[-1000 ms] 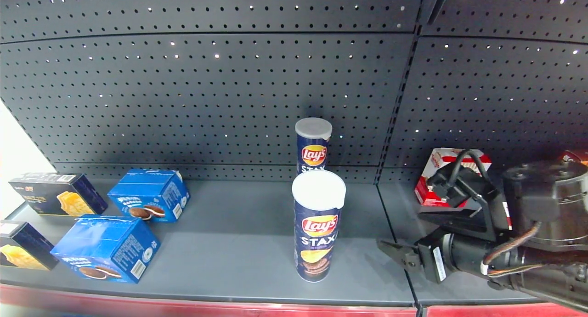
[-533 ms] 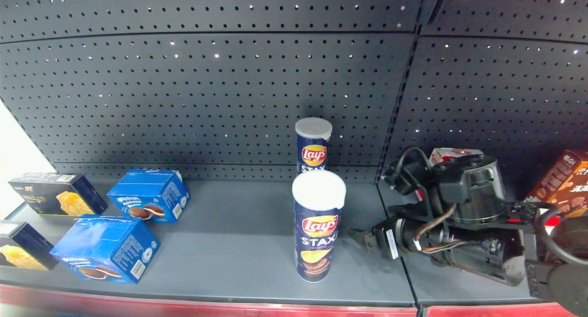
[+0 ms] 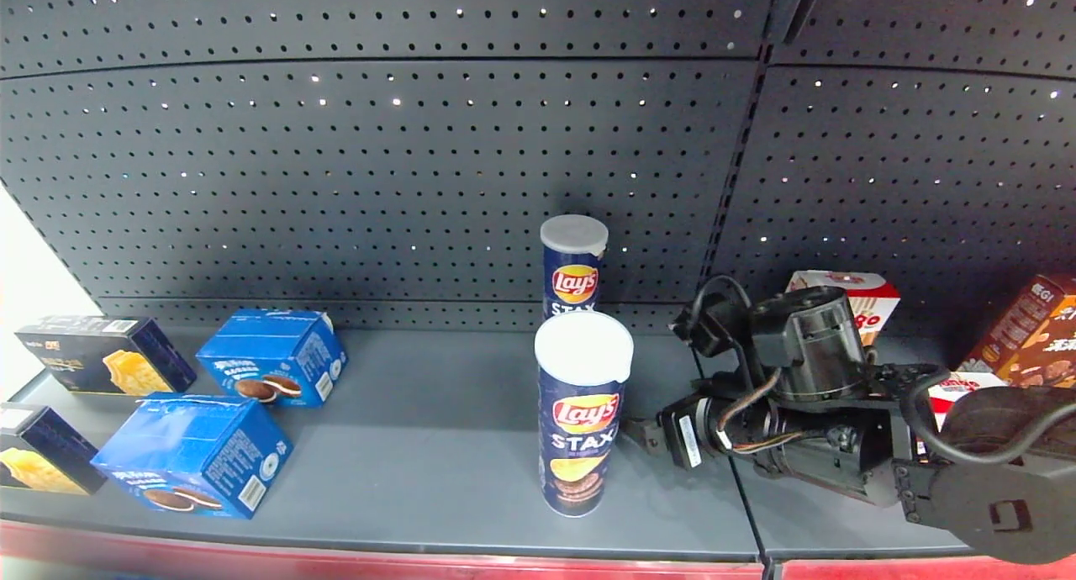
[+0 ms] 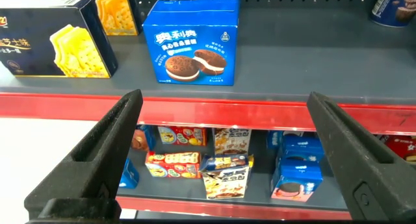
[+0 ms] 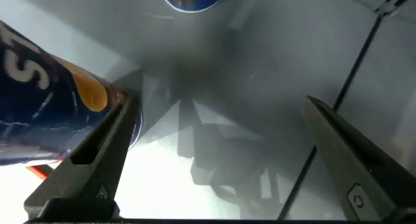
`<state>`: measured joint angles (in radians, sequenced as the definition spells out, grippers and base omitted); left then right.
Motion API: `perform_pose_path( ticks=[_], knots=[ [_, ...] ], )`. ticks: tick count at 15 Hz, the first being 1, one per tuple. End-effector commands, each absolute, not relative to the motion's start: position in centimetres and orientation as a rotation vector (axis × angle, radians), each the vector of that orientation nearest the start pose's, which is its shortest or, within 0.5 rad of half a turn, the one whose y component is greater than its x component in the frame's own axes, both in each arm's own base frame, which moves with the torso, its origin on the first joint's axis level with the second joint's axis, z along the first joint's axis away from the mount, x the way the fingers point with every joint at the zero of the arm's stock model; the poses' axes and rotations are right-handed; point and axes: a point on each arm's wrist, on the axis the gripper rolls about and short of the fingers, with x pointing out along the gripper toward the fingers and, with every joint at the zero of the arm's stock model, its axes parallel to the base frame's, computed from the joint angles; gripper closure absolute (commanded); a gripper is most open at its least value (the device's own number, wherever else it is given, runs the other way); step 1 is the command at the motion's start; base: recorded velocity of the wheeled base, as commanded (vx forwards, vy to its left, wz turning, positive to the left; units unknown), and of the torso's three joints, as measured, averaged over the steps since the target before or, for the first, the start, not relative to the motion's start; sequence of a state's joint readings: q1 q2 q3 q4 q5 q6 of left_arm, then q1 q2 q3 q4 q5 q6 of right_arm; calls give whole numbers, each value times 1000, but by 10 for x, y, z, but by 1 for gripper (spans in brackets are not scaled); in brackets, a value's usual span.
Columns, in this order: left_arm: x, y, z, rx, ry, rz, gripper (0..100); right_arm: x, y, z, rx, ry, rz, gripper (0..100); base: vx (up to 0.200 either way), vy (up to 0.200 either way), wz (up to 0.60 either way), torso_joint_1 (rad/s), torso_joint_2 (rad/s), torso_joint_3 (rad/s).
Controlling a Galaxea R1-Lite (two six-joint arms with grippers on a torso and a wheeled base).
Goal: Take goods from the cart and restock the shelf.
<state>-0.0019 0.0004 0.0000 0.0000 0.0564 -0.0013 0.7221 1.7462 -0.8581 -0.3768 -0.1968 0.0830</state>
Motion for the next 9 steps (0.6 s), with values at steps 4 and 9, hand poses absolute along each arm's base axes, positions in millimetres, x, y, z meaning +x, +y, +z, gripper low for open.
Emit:
perform_pose_path(
  ticks=[4,9],
  knots=[
    [-23,1,75,-2,0,55,0,236,206,156,-153,486,503,0,0,0,0,0,0,0],
    [-23,1,75,-2,0,55,0,240,209,158,-144,474,507,0,0,0,0,0,0,0]
  ],
)
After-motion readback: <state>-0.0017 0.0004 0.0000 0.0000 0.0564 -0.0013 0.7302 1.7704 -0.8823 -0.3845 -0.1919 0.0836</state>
